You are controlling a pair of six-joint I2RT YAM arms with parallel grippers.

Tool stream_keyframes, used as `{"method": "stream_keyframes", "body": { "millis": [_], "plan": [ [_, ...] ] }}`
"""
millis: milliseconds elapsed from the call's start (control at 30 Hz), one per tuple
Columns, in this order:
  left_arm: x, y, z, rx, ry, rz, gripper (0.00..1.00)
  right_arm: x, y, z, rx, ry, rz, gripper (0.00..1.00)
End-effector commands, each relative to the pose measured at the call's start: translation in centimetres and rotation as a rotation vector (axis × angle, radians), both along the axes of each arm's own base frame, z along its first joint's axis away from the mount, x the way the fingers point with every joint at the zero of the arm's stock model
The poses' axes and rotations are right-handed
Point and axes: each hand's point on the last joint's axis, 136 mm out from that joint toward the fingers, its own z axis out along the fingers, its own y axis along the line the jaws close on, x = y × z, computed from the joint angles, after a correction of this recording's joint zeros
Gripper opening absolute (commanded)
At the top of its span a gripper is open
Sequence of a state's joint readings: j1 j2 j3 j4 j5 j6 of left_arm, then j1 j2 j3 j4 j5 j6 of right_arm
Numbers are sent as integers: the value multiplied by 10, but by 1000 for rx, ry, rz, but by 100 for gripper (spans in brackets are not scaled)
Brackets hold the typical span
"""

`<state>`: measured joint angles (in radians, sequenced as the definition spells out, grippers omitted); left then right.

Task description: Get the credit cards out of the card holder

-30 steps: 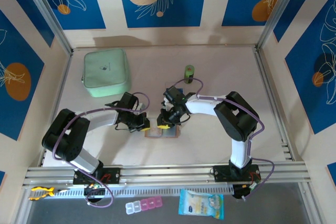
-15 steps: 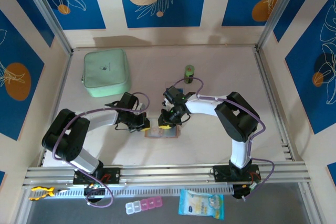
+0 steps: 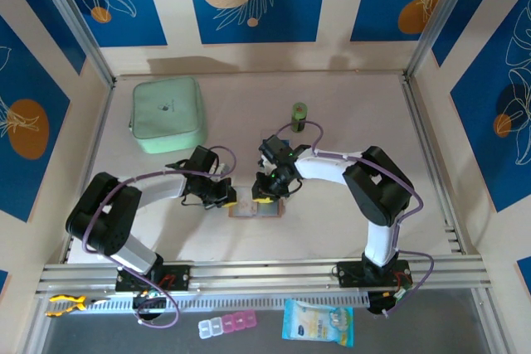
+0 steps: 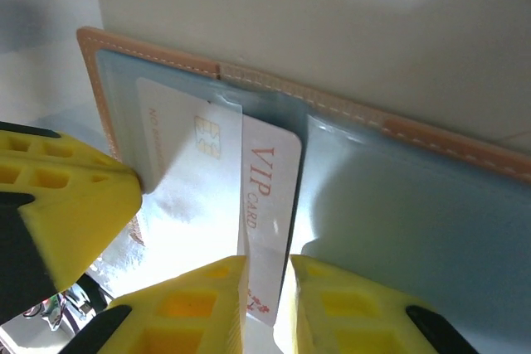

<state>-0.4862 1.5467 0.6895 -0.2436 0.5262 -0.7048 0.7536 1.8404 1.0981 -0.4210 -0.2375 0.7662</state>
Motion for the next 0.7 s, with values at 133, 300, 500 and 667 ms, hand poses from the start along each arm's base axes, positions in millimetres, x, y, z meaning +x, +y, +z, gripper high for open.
{"method": "stream_keyframes", "body": {
  "millis": [133, 300, 500, 667],
  "plan": [
    [9, -6, 27, -30, -23, -3, 5, 0, 2, 26, 50, -32, -3, 22],
    [7, -18, 26, -45, -16, -28, 5, 0, 0, 25, 86, 0, -33, 22],
    [2, -13, 12, 13, -2, -33, 2, -2, 1, 20, 100, 22, -32, 22],
    [-2, -8, -2, 41, 18, -37, 1, -3, 2, 13, 103, 48, -28, 22]
  ]
}}
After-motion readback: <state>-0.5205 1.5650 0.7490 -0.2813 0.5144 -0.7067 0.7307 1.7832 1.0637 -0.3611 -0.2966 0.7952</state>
